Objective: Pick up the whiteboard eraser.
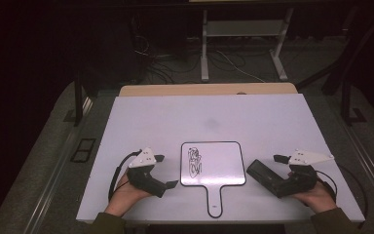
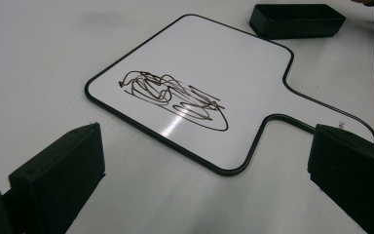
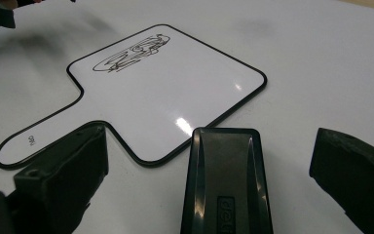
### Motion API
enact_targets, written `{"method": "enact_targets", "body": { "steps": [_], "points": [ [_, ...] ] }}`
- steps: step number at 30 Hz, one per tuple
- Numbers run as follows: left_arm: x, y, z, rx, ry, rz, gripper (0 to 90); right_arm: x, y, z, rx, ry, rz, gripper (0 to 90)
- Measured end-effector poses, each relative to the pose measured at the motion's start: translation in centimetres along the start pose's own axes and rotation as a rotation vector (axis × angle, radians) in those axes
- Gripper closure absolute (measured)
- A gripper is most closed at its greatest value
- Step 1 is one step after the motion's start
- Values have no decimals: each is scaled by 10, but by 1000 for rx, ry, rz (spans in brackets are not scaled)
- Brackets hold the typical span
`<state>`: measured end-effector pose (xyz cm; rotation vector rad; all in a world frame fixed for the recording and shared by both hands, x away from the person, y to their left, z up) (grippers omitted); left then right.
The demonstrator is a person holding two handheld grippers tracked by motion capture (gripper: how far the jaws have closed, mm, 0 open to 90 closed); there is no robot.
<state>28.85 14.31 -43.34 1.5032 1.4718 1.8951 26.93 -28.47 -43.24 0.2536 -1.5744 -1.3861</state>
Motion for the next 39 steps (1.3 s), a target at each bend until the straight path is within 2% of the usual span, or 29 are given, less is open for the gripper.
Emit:
{"method": "enact_targets", "body": {
  "steps": [12,16,21,24,26,29,34,35,39],
  "points": [
    [0,-2,-1,12,-10,3,0,6,2,-4,-16,-25,-5,0],
    [-1,-3,-3,0,-14,15,0,5,2,-6,-3,-52,31,0],
    [-1,-4,-6,-4,-22,9,0,5,3,-6,-12,-80,68,0],
    [-1,-4,-6,-2,-24,12,0,4,3,-7,-11,-79,89,0],
    [-2,-4,-5,0,-26,15,0,3,3,-7,-30,-65,150,0],
    [-2,-4,-5,3,-26,17,0,1,3,-6,-18,-62,195,0],
    [-3,-5,-6,-3,-24,28,0,-2,1,-4,4,-64,232,31],
    [-3,-5,-6,-3,-26,28,0,-3,1,-2,21,-78,241,32],
    [-3,-5,-6,-5,-28,32,0,-7,-1,-1,24,-85,273,52]
  ]
}}
Point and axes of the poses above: each handheld gripper's, and its own axes: x roughly backward along the jaws, y roughly out of its top, z roughly to its left, the point moved 2 cm from there along -x, roughly forward along the jaws, and after that the axes turned 2 degrees about y, right-handed, at the moved point
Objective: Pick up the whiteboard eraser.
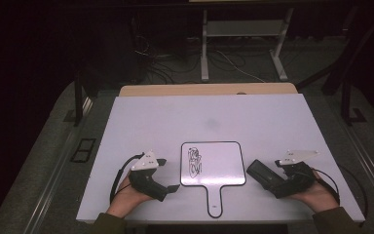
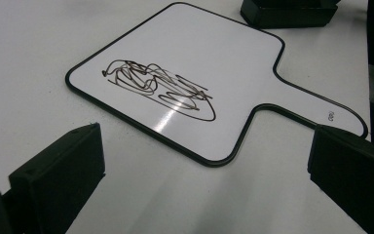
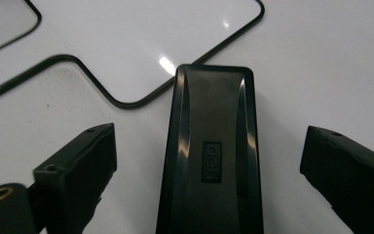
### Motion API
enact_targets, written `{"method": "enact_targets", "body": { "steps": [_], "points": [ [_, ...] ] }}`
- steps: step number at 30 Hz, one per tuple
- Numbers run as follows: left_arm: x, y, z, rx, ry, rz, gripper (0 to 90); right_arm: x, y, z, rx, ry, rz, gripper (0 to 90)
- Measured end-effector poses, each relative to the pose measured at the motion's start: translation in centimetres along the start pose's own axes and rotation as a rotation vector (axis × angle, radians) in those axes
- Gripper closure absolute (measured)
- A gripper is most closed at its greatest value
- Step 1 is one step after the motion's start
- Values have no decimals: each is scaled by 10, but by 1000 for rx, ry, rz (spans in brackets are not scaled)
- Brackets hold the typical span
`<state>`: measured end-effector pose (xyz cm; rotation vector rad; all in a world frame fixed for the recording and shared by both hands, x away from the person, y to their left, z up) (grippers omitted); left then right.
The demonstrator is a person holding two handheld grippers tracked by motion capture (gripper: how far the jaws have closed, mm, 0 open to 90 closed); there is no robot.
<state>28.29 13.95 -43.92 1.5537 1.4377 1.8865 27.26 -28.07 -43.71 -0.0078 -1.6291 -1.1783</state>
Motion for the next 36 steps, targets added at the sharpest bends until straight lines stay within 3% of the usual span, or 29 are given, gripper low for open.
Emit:
{"method": "enact_targets", "body": {
  "steps": [4,13,15,26,36],
  "points": [
    [0,0,0,0,-1,-1,0,-4,-2,1,24,-26,27,131],
    [-1,0,-1,2,-2,1,0,-10,-6,1,39,-36,68,228],
    [-1,0,-1,2,-5,2,0,-12,-6,0,36,-37,77,283],
    [-1,0,-1,4,-7,1,0,-17,-5,2,29,-36,120,358],
    [-1,0,-1,5,-8,1,0,-15,-2,1,13,-36,128,379]
  ]
}}
Point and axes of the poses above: each handheld gripper's, and its own axes: x roughly backward along the jaws, y roughly out of its top, z roughly to its left, the point moved 2 cm from there along -x, roughly forward along the jaws, and after that the axes turned 2 degrees about y, right-handed, at the moved point
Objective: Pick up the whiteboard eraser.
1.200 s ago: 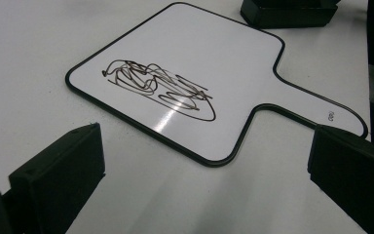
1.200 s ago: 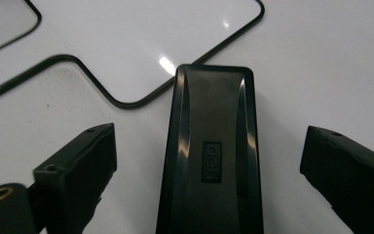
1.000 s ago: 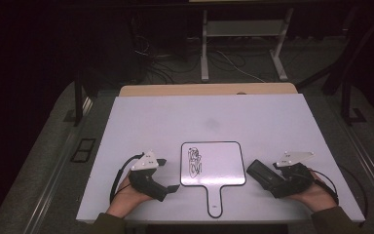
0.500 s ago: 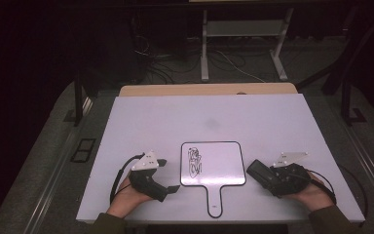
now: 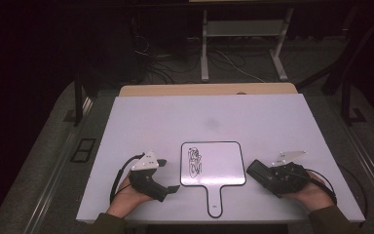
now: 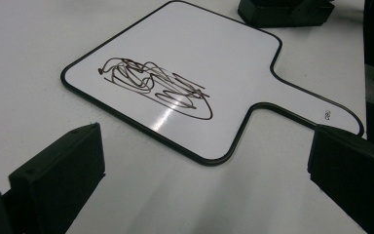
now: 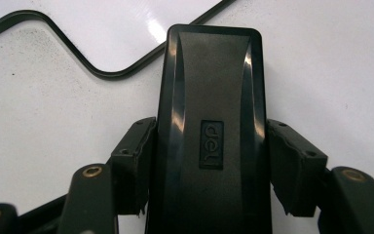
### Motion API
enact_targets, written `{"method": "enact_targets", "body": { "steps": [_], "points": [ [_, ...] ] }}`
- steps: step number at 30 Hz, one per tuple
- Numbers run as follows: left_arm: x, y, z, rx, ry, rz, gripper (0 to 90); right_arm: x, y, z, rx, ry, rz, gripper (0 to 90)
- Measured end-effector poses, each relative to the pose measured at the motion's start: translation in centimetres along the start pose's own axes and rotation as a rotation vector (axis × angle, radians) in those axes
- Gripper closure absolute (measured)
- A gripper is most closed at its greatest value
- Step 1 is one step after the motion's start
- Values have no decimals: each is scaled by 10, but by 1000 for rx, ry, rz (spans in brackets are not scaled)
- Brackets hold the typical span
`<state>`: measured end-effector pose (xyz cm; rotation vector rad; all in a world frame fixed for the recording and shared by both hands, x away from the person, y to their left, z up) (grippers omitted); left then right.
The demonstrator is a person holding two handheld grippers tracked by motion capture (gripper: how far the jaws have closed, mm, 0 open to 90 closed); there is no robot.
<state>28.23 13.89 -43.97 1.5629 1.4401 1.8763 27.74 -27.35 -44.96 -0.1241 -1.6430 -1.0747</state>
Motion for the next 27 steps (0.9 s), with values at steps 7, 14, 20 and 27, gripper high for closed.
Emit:
{"method": "enact_targets", "body": {
  "steps": [7,14,20,27],
  "points": [
    [0,0,0,3,-3,-1,0,-2,0,2,12,-14,14,374],
    [1,0,1,4,-6,-2,0,-3,4,3,7,-21,42,382],
    [1,0,1,6,-7,-4,0,-3,6,1,15,-4,65,384],
    [1,0,1,5,-9,-6,0,-3,7,-1,26,9,77,384]
  ]
}}
Point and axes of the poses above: each handheld gripper's, and its own axes: x roughly backward along the jaws, y roughly out of its top, z roughly to its left, the point moved 2 cm from there along -x, roughly forward along the jaws, and after that the axes turned 2 degrees about y, right-handed, at the moved point
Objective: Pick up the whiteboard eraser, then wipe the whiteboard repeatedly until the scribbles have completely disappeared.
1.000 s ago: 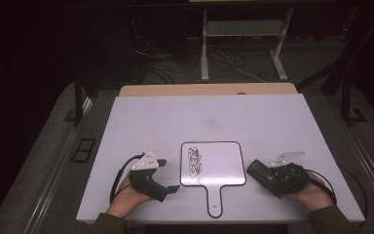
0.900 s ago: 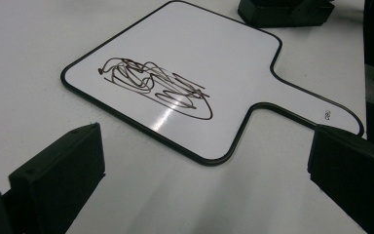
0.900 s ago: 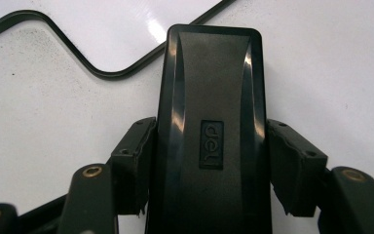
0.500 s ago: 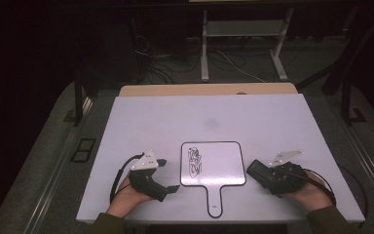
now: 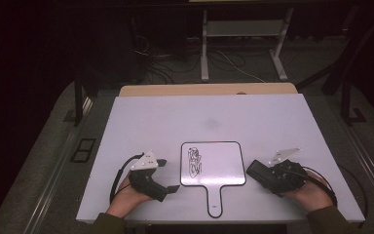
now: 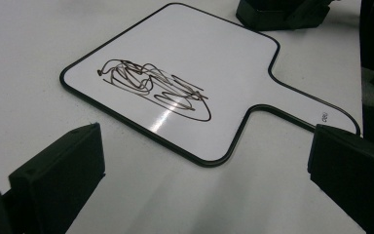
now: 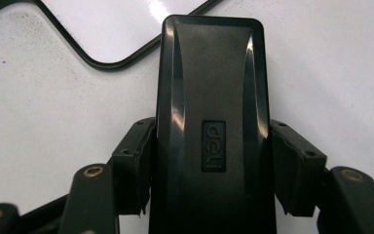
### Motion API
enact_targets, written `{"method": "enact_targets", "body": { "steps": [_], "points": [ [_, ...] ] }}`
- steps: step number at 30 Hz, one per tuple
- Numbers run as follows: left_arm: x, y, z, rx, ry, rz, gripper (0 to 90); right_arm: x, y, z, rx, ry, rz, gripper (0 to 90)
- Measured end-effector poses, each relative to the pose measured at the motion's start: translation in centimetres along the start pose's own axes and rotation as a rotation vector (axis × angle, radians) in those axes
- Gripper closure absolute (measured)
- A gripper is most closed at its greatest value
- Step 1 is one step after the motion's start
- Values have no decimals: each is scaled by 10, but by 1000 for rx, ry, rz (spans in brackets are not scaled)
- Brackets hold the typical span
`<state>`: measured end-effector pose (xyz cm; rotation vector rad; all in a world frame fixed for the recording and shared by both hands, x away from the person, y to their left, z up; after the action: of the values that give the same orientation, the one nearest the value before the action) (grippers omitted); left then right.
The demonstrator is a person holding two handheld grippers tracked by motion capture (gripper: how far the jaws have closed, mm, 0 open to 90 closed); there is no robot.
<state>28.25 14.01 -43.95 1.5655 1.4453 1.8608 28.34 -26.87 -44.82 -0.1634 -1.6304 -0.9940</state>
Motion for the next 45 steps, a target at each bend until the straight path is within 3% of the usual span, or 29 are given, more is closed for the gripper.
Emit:
{"method": "enact_targets", "body": {
  "steps": [10,19,27,45],
  "points": [
    [0,-1,0,13,-6,-7,0,1,3,-4,-5,27,22,387],
    [2,-1,0,16,-2,-4,0,7,9,-8,-19,65,0,387],
    [1,-1,0,12,-2,-4,0,14,16,-12,-13,72,-17,387],
    [1,-3,0,34,-10,-18,0,11,53,-13,16,112,-66,386]
  ]
}}
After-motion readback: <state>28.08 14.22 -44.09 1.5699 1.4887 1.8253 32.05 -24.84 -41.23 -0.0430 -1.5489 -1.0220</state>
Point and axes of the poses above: each handheld gripper's, and its own axes: x roughly backward along the jaws, y roughly out of its top, z roughly to its left, the point moved 2 cm from there along -x, roughly forward along the jaws, and after that the axes turned 2 degrees about y, right-handed, at the moved point
